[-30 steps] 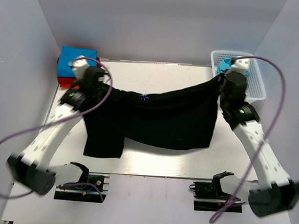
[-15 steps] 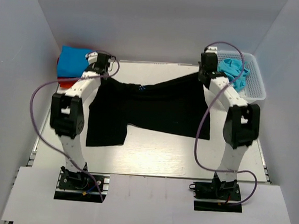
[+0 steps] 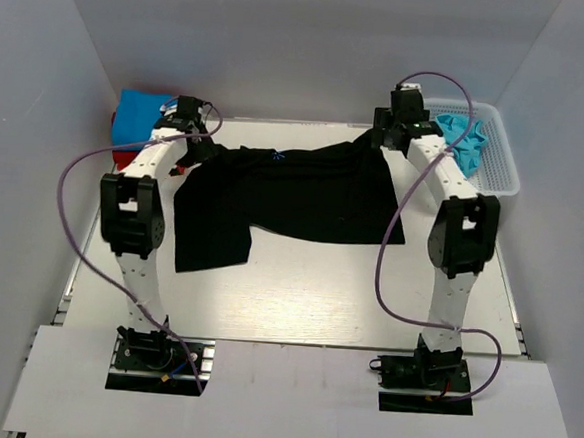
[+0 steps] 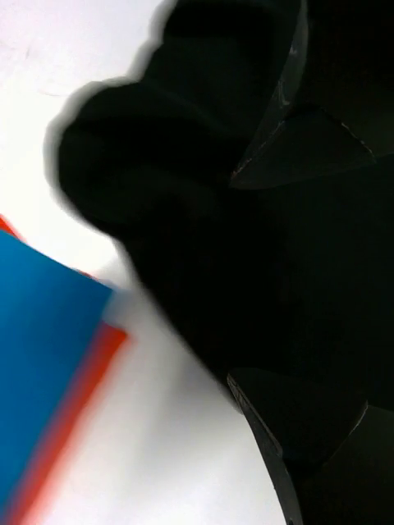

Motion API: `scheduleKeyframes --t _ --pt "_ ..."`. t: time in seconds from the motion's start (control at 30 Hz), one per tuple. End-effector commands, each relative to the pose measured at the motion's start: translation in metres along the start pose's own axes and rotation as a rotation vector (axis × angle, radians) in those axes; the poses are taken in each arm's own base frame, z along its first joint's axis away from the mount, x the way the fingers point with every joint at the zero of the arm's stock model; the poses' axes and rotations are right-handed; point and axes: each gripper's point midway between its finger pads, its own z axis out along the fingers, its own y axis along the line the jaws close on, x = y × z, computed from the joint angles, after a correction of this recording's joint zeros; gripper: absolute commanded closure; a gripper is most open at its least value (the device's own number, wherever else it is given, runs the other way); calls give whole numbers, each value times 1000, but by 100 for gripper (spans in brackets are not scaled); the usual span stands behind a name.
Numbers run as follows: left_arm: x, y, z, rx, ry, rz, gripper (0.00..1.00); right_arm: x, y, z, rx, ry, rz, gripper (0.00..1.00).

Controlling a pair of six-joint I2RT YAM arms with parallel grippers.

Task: Fold and stack the t-shirts
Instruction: Flatten out the tshirt

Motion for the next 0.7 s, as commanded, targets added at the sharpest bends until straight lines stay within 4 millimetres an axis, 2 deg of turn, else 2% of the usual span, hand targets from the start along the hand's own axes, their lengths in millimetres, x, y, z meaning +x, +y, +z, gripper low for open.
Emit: scheduleKeyframes --t 0.0,0.03,0.07,0.1,0.13,0.17,0.2,0.23,0.27,0.3,0.33,0.37,0.4,0.47,0.5,0.67 --pt "7 28 -86 31 -16 -63 1 -28 -5 -82 -101 -64 143 10" --pt "18 36 -95 34 -4 -79 1 -21 -5 -87 -112 -45 161 10" --pt "30 42 -105 44 12 -109 1 19 1 -84 -133 48 172 10" --pt "52 59 -122 46 25 -128 1 8 -4 -111 -146 6 227 10" --pt "65 69 -129 37 37 -144 1 13 -5 -116 -151 5 246 10" --pt "96 86 -127 -2 88 -171 1 50 -4 -118 -152 72 271 10" --pt "108 95 -133 -12 99 -189 1 51 -6 -129 -161 56 291 10" --pt "114 102 -150 20 83 -209 1 51 -3 -135 -192 42 300 10" --pt "129 108 -154 22 116 -214 1 75 0 -134 -197 89 312 10" --pt "157 120 -151 -2 169 -211 1 87 2 -146 -232 108 335 10" --pt "170 125 -153 0 197 -207 1 105 3 -145 -233 137 339 10" --pt "183 128 -155 3 229 -218 1 112 4 -146 -236 151 354 10" --pt "203 137 -153 -11 259 -222 1 131 2 -151 -230 173 361 10" --pt "225 149 -151 -62 311 -244 1 138 -1 -152 -218 172 383 10" --pt "243 158 -147 -93 346 -232 1 148 -3 -154 -211 184 389 10" --pt "257 151 -125 -40 330 -270 1 169 -6 -152 -197 223 395 10"
